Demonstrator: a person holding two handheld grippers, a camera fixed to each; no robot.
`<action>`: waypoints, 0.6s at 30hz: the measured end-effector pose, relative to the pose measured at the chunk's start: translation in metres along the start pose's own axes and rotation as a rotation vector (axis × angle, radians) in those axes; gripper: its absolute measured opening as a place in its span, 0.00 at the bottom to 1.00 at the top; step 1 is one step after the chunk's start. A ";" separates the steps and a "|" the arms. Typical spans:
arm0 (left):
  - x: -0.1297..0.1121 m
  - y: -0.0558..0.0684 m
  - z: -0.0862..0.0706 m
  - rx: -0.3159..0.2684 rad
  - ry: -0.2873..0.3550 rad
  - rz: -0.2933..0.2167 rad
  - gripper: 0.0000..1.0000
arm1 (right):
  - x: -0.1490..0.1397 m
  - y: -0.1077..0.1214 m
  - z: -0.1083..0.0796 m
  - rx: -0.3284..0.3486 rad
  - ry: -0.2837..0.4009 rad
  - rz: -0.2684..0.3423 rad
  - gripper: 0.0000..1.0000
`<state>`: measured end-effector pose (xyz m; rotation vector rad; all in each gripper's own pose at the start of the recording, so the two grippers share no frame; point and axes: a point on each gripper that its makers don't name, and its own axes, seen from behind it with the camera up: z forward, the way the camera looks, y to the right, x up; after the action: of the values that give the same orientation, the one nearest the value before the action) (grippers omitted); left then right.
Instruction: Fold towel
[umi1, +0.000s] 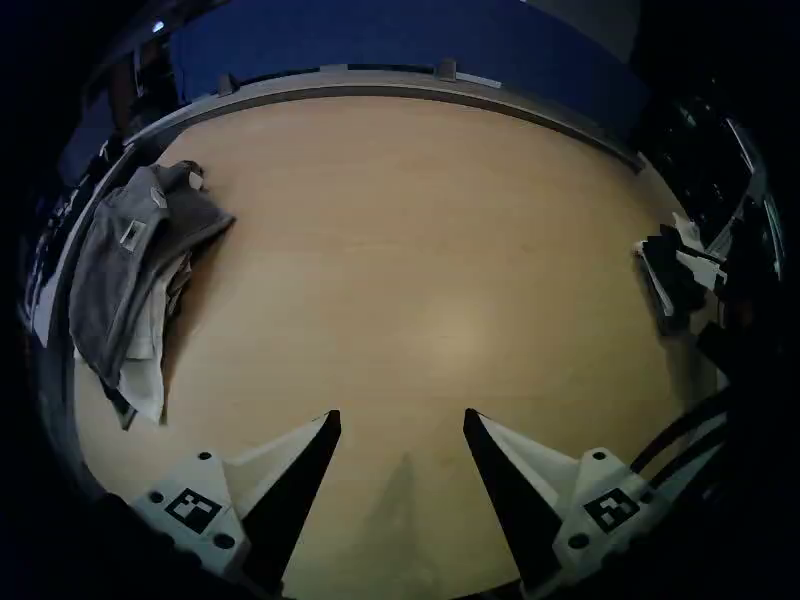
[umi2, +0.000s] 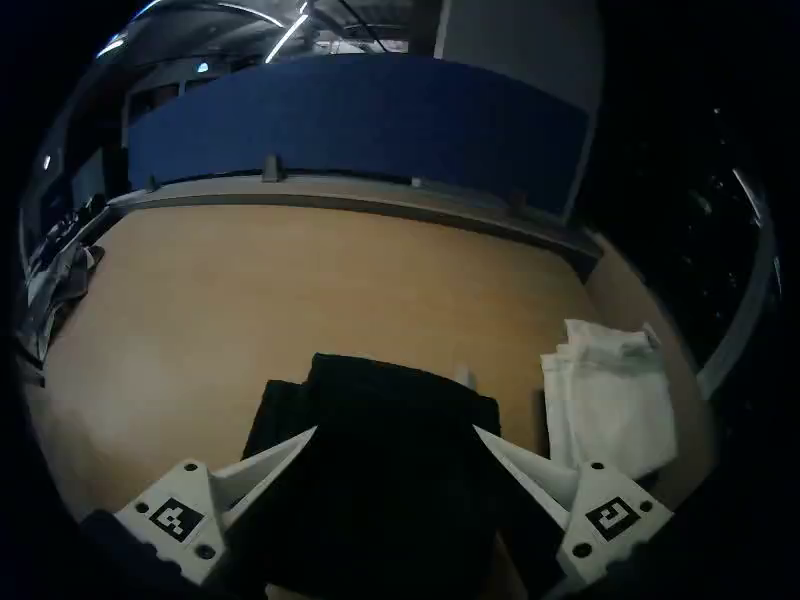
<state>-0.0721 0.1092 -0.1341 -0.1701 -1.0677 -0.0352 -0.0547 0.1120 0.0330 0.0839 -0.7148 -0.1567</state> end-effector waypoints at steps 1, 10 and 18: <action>0.000 0.000 0.000 0.000 0.000 -0.001 0.91 | -0.002 0.000 0.001 0.000 -0.005 -0.002 1.00; 0.001 0.001 -0.001 0.000 0.001 -0.002 0.91 | -0.016 -0.001 0.010 0.008 -0.036 -0.014 1.00; 0.006 0.003 -0.003 -0.002 0.010 0.008 0.91 | 0.015 -0.003 -0.020 0.001 0.049 0.018 1.00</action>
<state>-0.0660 0.1117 -0.1311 -0.1758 -1.0571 -0.0299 -0.0310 0.1070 0.0269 0.0816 -0.6662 -0.1365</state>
